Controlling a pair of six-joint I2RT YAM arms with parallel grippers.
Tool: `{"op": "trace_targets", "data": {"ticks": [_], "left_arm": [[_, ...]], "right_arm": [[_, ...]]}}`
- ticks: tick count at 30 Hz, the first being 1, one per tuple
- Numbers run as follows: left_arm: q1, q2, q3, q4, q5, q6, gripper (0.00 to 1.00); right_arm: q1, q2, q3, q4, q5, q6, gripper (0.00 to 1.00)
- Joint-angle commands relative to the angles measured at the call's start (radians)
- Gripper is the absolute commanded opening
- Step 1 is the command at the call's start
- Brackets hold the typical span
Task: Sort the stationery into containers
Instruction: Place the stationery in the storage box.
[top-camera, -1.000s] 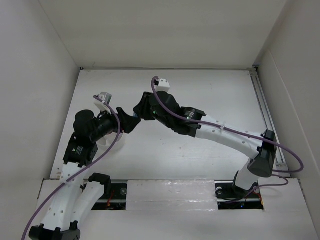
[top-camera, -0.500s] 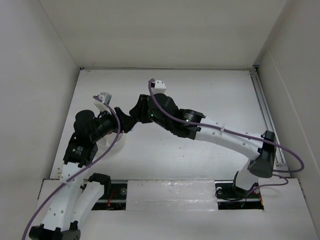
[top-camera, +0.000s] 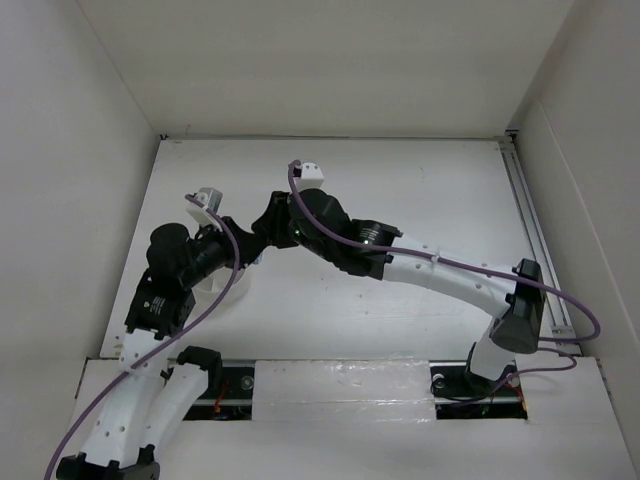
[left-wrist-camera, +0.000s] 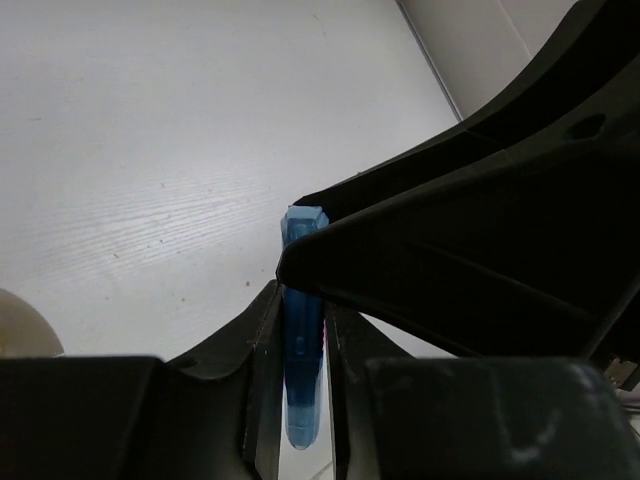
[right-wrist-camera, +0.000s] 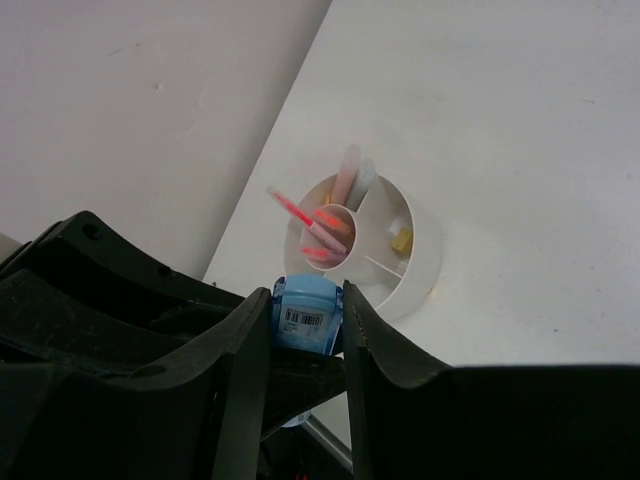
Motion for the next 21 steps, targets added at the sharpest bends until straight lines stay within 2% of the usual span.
{"op": "trace_targets", "data": {"ticks": [1, 2, 3, 5, 6, 8, 12, 16, 19, 21], "left_arm": [[0.006, -0.028, 0.019, 0.010, -0.142, -0.020, 0.00], [0.006, -0.040, 0.019, 0.010, -0.172, -0.020, 0.00], [0.006, -0.040, 0.019, 0.010, -0.173, -0.029, 0.00], [0.006, -0.049, 0.009, 0.010, -0.197, -0.039, 0.00], [0.006, -0.049, 0.009, 0.010, -0.229, -0.039, 0.00], [0.006, -0.049, 0.009, 0.010, -0.274, -0.075, 0.00], [0.006, -0.049, 0.020, -0.092, -0.453, -0.182, 0.00], [0.006, -0.013, 0.043, -0.236, -0.738, -0.289, 0.00], [0.006, 0.015, 0.081, -0.331, -0.866, -0.385, 0.00], [0.006, 0.029, 0.101, -0.358, -0.892, -0.398, 0.00]], "right_arm": [[0.023, 0.003, 0.053, 0.048, -0.031, -0.037, 0.00], [0.023, 0.003, 0.053, 0.048, -0.031, -0.037, 0.01], [0.023, 0.003, 0.041, 0.048, -0.031, -0.037, 0.07], [0.023, -0.024, 0.020, 0.057, -0.005, -0.048, 0.25], [0.023, -0.035, 0.009, 0.057, 0.033, -0.048, 0.45], [0.023, -0.070, -0.031, 0.057, 0.067, -0.059, 0.67], [-0.030, -0.165, -0.134, 0.057, 0.076, -0.059, 0.71], [-0.076, -0.274, -0.238, 0.067, 0.076, -0.079, 0.71], [-0.085, -0.357, -0.302, 0.067, 0.076, -0.097, 0.71], [-0.095, -0.394, -0.347, 0.067, 0.076, -0.106, 0.71]]}}
